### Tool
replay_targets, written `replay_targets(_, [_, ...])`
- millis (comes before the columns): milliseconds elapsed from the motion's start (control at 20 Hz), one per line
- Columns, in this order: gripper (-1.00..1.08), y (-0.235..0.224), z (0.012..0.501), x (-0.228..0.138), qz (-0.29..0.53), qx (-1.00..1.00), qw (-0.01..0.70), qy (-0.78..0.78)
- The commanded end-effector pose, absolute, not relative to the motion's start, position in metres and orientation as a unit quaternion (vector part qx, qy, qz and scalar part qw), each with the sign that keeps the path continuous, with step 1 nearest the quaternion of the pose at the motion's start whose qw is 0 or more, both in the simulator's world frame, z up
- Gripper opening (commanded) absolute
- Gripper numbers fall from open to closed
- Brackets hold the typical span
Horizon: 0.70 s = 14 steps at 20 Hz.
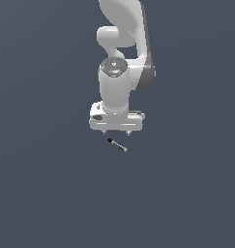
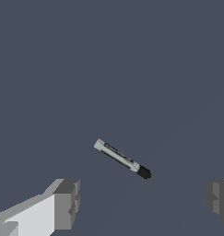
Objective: Pick up the object and move it to a goal position.
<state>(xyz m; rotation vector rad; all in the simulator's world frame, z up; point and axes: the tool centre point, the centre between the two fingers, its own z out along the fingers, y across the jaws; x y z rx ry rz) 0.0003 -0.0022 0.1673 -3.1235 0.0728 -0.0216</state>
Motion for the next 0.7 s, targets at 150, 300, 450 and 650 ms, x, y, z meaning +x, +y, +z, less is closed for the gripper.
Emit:
replay_targets(150, [1.0,-0.005,0.168,0.0,-0.006,-1.0,0.006,0.024])
replay_targets(300, [1.0,-0.013,0.17,-0.001,-0.004,-1.0,0.0,0.026])
replay_targets(450, [1.0,-0.02,0.172,-0.001,-0.002,-1.0,-0.006,0.03])
replay_targets(650, [1.0,-0.021,0.172,-0.001,-0.002,-0.999,-0.006,0.032])
